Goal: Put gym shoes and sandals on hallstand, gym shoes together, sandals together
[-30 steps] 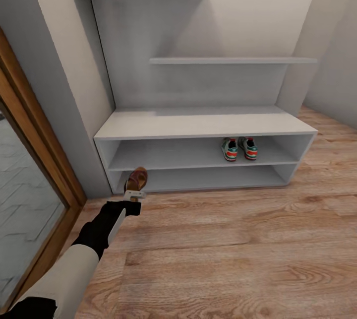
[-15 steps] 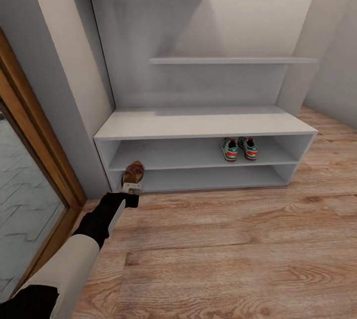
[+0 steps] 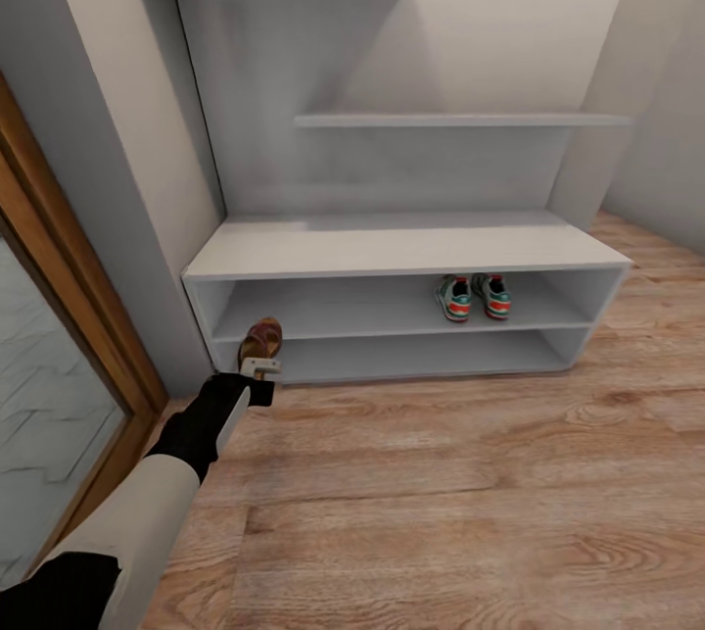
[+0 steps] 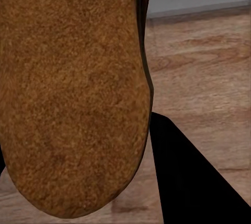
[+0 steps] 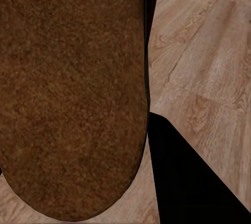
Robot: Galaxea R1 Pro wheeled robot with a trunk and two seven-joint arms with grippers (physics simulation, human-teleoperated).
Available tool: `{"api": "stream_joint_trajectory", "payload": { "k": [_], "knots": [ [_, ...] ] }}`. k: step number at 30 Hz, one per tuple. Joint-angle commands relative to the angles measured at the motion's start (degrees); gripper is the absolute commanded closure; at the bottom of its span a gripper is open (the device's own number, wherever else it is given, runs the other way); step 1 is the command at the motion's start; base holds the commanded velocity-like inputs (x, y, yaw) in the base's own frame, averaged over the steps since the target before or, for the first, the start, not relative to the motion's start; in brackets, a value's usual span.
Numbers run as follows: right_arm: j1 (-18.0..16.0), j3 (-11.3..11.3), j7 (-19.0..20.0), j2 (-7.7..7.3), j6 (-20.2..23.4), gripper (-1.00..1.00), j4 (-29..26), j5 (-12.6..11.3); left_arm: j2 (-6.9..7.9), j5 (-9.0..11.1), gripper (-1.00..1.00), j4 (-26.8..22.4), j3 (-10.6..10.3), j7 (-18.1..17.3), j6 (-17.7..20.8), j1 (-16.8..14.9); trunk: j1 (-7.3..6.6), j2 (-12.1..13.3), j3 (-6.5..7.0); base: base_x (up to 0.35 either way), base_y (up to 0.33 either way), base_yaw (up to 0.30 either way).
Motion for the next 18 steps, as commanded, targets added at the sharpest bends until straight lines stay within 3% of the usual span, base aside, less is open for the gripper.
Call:
{"api": "stream_joint_trajectory", "payload": {
  "k": [1,10,18],
  "knots": [
    [-0.05,-0.16,0.52,0.01,-0.1,1.0,0.05,-0.81,-0.03,-0.23,1.0,-0.08,-0.14,0.13,0.33,-0.02,0.02,-0.02,-0.05,0.295,0.0,0.0],
    [-0.05,-0.08,0.52,0.09,-0.1,1.0,0.13,-0.8,0.02,-0.39,1.0,-0.21,0.02,0.26,0.26,0.11,0.02,-0.02,-0.05,0.166,0.0,0.0],
    [-0.05,-0.08,0.52,0.09,-0.1,1.0,0.13,-0.8,0.08,-0.3,1.0,-0.02,-0.07,0.56,-0.11,0.18,0.02,-0.02,-0.05,0.289,0.0,0.0]
  ]
}}
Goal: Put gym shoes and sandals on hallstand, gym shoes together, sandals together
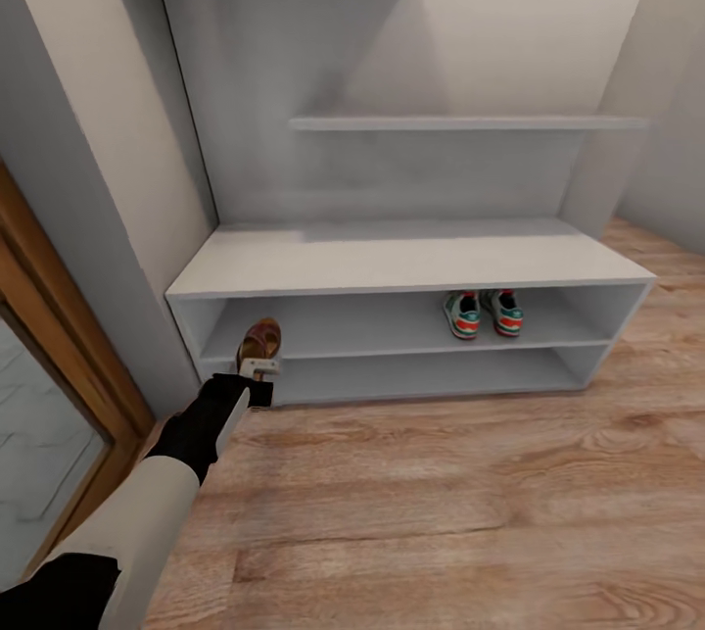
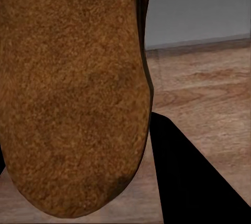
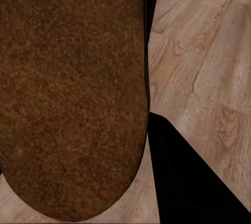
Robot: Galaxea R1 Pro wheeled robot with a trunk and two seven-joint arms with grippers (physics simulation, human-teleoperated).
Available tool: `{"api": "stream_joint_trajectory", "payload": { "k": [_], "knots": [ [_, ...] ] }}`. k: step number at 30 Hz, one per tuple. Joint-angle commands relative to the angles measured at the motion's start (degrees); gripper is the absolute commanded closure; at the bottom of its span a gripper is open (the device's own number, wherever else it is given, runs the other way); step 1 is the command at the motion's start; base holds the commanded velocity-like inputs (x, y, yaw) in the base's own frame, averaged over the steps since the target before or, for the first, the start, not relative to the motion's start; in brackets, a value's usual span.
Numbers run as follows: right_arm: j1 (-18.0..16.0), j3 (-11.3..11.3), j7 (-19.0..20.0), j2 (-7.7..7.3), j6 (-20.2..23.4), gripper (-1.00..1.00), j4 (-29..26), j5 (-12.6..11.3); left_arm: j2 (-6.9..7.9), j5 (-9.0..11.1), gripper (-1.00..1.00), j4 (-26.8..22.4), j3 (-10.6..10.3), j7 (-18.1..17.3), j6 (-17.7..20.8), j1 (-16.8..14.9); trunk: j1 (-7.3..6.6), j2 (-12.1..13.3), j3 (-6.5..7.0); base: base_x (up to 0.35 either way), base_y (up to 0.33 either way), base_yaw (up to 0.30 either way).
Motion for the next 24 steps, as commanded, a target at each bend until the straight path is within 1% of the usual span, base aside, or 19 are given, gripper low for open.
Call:
{"api": "stream_joint_trajectory", "payload": {
  "k": [1,3,6,8,10,13,17,24],
  "knots": [
    [-0.05,-0.16,0.52,0.01,-0.1,1.0,0.05,-0.81,0.01,-0.16,1.0,-0.04,-0.17,0.13,0.25,-0.02,0.02,-0.02,-0.05,0.301,0.0,0.0],
    [-0.05,-0.17,0.52,0.01,-0.1,1.0,0.05,-0.81,-0.04,-0.11,1.0,0.2,-0.18,0.09,0.07,-0.02,0.02,-0.02,-0.05,0.248,0.0,0.0],
    [-0.05,-0.16,0.52,0.01,-0.1,1.0,0.05,-0.81,-0.09,0.1,1.0,3.06,-0.14,0.07,-0.76,0.15,0.02,-0.02,-0.05,0.105,0.0,0.0],
    [-0.03,-0.16,0.52,0.01,-0.1,1.0,0.05,-0.81,-0.06,0.14,1.0,4.48,-0.12,0.08,-2.36,0.2,0.02,-0.02,-0.05,0.043,0.0,0.0],
    [-0.04,-0.16,0.52,0.01,-0.1,1.0,0.05,-0.81,-0.07,0.13,1.0,5.97,-0.11,0.12,-4.85,0.23,0.02,-0.02,-0.05,0.02,0.0,0.0],
    [-0.05,-0.16,0.52,0.01,-0.1,1.0,0.05,-0.81,-0.18,0.12,1.0,7.37,-0.01,0.13,-6.4,0.24,0.02,-0.02,-0.05,0.013,0.0,0.0],
    [-0.05,-0.16,0.52,0.01,-0.1,1.0,0.05,-0.81,-0.26,0.12,1.0,7.77,0.18,0.16,-6.78,0.25,0.02,-0.02,-0.05,0.139,0.0,0.0],
    [-0.05,-0.16,0.52,0.01,-0.1,1.0,0.05,-0.81,-0.31,0.12,1.0,7.93,0.25,0.19,-6.87,0.25,0.02,-0.02,-0.05,0.305,0.0,0.0]
  ]
}}
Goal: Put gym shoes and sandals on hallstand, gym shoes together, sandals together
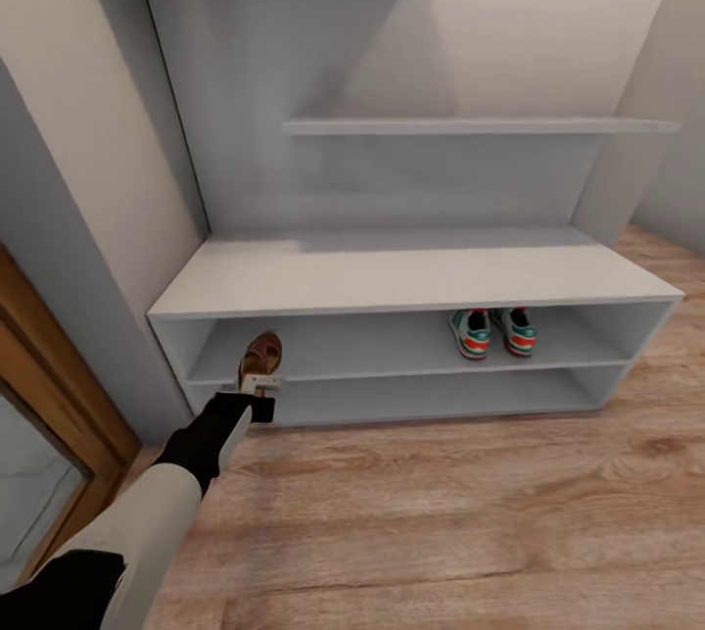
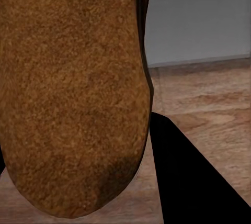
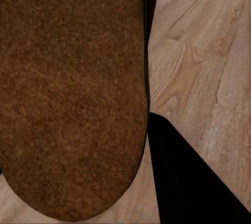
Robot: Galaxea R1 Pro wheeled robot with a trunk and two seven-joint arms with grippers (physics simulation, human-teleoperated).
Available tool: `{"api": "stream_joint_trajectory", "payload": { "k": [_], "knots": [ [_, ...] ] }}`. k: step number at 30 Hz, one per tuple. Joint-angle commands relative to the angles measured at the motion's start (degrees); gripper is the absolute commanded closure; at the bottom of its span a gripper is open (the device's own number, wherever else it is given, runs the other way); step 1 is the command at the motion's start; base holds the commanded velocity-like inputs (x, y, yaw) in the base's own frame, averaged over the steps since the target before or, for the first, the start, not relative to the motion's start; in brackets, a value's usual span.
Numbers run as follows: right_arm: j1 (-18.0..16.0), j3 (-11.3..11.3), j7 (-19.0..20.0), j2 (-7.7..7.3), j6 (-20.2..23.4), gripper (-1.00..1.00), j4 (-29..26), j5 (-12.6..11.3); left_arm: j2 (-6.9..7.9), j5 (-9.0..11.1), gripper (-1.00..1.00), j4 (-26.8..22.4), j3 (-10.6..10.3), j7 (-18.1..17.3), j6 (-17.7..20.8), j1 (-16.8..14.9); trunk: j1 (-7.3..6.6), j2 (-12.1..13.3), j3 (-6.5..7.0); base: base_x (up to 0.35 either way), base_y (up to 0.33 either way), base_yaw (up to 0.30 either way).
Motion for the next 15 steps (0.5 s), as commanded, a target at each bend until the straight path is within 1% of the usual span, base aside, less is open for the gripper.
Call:
{"api": "stream_joint_trajectory", "payload": {
  "k": [1,4,10,15],
  "knots": [
    [-0.06,-0.16,0.52,0.01,-0.1,1.0,0.05,-0.81,0.0,-0.18,1.0,-0.09,-0.22,0.17,0.36,-0.02,0.02,-0.02,-0.05,0.238,0.0,0.0],
    [-0.06,-0.16,0.52,0.01,-0.1,1.0,0.05,-0.81,-0.02,-0.18,1.0,-0.1,-0.22,0.19,0.36,-0.02,0.02,-0.02,-0.05,0.143,0.0,0.0],
    [-0.05,-0.16,0.52,0.01,-0.1,1.0,0.05,-0.81,0.01,-0.18,1.0,-0.1,-0.22,0.11,0.3,-0.02,0.02,-0.02,-0.05,0.042,0.0,0.0],
    [-0.06,-0.16,0.52,0.02,-0.1,1.0,0.05,-0.81,0.03,-0.18,1.0,-0.1,-0.22,0.13,0.32,-0.02,0.02,-0.02,-0.05,0.223,0.0,0.0]
  ]
}}
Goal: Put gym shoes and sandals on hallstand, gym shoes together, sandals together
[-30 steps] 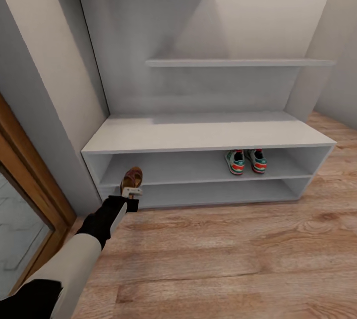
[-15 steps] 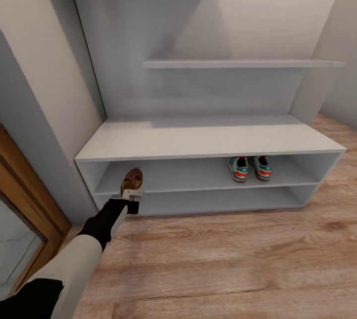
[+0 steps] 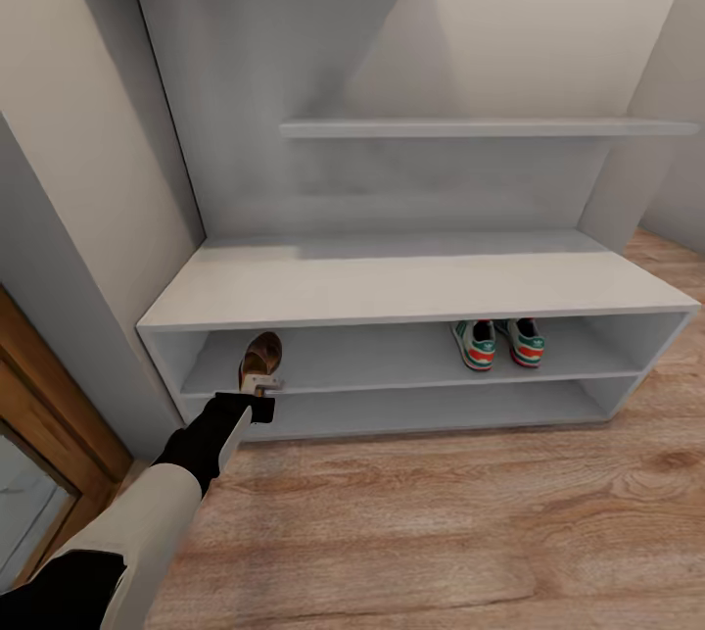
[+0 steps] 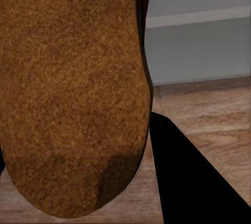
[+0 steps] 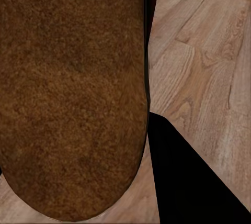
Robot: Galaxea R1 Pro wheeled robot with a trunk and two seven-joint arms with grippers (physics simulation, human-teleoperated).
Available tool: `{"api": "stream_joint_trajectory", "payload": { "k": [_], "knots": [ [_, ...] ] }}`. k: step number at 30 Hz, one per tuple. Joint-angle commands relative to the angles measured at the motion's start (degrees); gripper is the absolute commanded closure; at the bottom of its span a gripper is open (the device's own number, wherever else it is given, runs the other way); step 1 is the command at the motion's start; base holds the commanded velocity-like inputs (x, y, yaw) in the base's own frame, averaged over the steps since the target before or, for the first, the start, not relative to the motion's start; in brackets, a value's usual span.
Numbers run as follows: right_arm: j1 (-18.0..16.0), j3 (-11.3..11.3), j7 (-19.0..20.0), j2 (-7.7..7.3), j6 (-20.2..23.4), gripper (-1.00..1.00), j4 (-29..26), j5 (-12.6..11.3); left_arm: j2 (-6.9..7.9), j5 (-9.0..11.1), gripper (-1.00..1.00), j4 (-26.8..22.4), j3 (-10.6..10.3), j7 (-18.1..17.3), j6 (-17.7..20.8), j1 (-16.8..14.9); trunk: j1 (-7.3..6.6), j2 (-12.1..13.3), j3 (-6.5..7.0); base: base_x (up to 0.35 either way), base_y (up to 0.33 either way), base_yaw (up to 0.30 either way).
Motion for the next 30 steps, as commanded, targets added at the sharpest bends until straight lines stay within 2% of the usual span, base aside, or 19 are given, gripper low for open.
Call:
{"api": "stream_joint_trajectory", "payload": {
  "k": [1,25,30],
  "knots": [
    [-0.05,-0.16,0.52,0.02,-0.1,1.0,0.05,-0.81,0.03,-0.16,1.0,-0.09,-0.22,0.16,0.35,-0.02,0.02,-0.02,-0.05,0.272,0.0,0.0],
    [-0.05,-0.16,0.52,0.07,-0.1,1.0,0.05,-0.81,-0.12,-0.16,1.0,-0.09,-0.44,0.21,0.31,-0.02,0.02,-0.02,-0.05,0.105,0.0,0.0],
    [-0.04,-0.16,0.52,0.07,-0.1,1.0,0.05,-0.81,-0.13,-0.16,1.0,-0.09,-0.42,0.16,0.27,-0.02,0.02,-0.02,-0.05,0.231,-0.011,0.0]
  ]
}}
